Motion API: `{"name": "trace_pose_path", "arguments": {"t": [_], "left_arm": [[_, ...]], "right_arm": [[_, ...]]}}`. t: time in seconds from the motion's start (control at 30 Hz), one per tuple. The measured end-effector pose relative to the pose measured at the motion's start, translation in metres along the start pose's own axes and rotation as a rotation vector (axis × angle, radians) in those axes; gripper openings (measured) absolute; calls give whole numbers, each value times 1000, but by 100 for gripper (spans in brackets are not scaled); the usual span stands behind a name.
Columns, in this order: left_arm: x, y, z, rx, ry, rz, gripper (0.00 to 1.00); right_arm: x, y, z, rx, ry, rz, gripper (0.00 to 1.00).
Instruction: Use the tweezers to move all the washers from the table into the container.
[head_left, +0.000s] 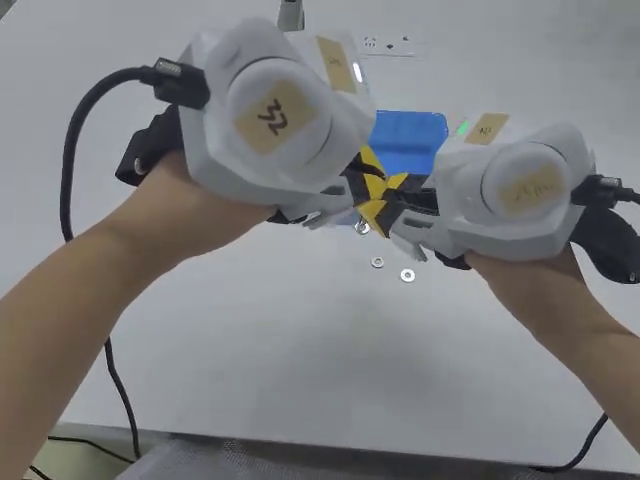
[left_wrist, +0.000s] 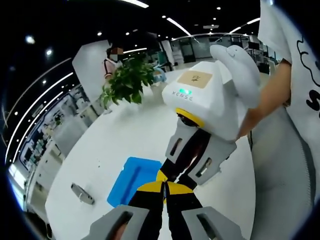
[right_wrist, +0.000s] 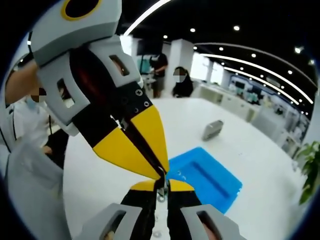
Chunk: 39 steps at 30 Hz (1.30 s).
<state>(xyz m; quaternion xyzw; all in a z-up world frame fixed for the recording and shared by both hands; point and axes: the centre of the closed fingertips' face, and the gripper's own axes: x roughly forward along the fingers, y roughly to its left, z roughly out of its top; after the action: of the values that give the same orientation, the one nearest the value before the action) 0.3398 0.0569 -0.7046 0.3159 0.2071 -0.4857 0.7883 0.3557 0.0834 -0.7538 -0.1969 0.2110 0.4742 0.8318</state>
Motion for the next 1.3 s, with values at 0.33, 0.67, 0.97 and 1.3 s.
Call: {"name": "trace_pose_path", "arguments": {"t": [0.33, 0.67, 0.97, 1.3], "left_arm": [[10, 36, 20, 63, -19, 58, 0], [31, 51, 14, 53, -14, 67, 0], [58, 56, -5, 23, 14, 46, 0], [76, 50, -26, -2, 51, 4, 0]], "right_arm": [[1, -45, 20, -42, -21, -87, 3], [20, -66, 11, -6, 2, -108, 3], [42, -73, -14, 71, 63, -98, 3], [56, -69, -37, 85, 123, -83, 3]]}}
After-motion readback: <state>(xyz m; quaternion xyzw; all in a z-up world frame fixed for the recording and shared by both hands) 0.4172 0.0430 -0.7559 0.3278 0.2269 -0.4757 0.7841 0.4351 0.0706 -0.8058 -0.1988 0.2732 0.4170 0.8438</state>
